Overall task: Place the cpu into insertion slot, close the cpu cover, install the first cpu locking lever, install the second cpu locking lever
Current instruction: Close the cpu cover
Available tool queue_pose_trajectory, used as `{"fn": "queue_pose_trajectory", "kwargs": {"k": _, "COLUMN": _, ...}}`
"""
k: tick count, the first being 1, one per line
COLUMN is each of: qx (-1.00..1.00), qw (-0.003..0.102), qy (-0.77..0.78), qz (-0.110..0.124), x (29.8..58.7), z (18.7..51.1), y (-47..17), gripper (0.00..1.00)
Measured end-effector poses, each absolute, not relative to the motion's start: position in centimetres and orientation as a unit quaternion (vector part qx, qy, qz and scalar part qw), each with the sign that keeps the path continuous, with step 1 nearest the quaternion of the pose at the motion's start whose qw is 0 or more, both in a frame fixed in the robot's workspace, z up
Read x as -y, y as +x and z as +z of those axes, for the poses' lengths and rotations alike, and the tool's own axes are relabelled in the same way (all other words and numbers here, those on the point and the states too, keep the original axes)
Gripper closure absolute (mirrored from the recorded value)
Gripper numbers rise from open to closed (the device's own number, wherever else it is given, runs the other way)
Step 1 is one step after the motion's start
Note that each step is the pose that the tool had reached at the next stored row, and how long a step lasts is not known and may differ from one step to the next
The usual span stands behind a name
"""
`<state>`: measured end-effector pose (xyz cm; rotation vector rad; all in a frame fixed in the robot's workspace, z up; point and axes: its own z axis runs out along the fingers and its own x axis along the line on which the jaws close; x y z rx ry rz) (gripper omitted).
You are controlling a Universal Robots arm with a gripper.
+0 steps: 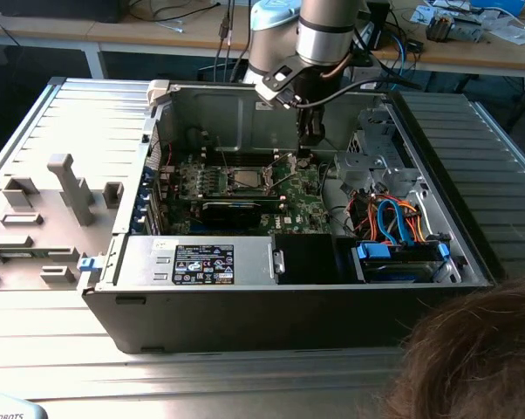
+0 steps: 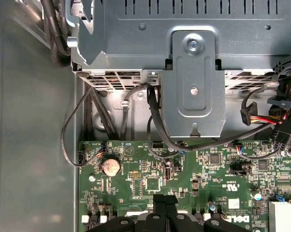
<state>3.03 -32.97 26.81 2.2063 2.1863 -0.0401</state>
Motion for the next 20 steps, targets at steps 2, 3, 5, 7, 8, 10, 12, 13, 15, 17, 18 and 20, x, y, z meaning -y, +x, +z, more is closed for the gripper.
{"fn": "queue_pose_trajectory", "kwargs": {"k": 2, "qx": -0.704, "qw": 0.018, "qy": 0.71, "qz": -0.013, "x": 32.97, "z": 26.77, "y": 3.14, "gripper": 0.89}}
{"fn": "queue_pose_trajectory", "kwargs": {"k": 3, "qx": -0.704, "qw": 0.018, "qy": 0.71, "qz": -0.013, "x": 32.97, "z": 26.76, "y": 3.19, "gripper": 0.89}}
{"fn": "queue_pose_trajectory", "kwargs": {"k": 5, "qx": -0.704, "qw": 0.018, "qy": 0.71, "qz": -0.013, "x": 32.97, "z": 26.74, "y": 3.26, "gripper": 0.89}}
{"fn": "queue_pose_trajectory", "kwargs": {"k": 7, "qx": -0.704, "qw": 0.018, "qy": 0.71, "qz": -0.013, "x": 32.97, "z": 26.72, "y": 3.34, "gripper": 0.89}}
{"fn": "queue_pose_trajectory", "kwargs": {"k": 8, "qx": -0.704, "qw": 0.018, "qy": 0.71, "qz": -0.013, "x": 32.98, "z": 26.71, "y": 3.4, "gripper": 0.89}}
{"fn": "queue_pose_trajectory", "kwargs": {"k": 10, "qx": -0.704, "qw": 0.018, "qy": 0.71, "qz": -0.013, "x": 32.97, "z": 26.69, "y": 3.47, "gripper": 0.89}}
{"fn": "queue_pose_trajectory", "kwargs": {"k": 12, "qx": -0.704, "qw": 0.018, "qy": 0.71, "qz": -0.013, "x": 32.97, "z": 26.69, "y": 3.51, "gripper": 0.89}}
{"fn": "queue_pose_trajectory", "kwargs": {"k": 13, "qx": -0.704, "qw": 0.018, "qy": 0.71, "qz": -0.013, "x": 32.97, "z": 26.68, "y": 3.55, "gripper": 0.89}}
{"fn": "queue_pose_trajectory", "kwargs": {"k": 15, "qx": -0.704, "qw": 0.018, "qy": 0.71, "qz": -0.013, "x": 32.97, "z": 26.68, "y": 3.6, "gripper": 0.89}}
{"fn": "queue_pose_trajectory", "kwargs": {"k": 17, "qx": -0.704, "qw": 0.017, "qy": 0.71, "qz": -0.012, "x": 32.98, "z": 26.6, "y": 3.62, "gripper": 0.89}}
{"fn": "queue_pose_trajectory", "kwargs": {"k": 18, "qx": -0.704, "qw": 0.016, "qy": 0.71, "qz": -0.011, "x": 32.97, "z": 26.53, "y": 3.63, "gripper": 0.89}}
{"fn": "queue_pose_trajectory", "kwargs": {"k": 20, "qx": -0.704, "qw": 0.014, "qy": 0.71, "qz": -0.009, "x": 32.97, "z": 26.37, "y": 3.66, "gripper": 0.89}}
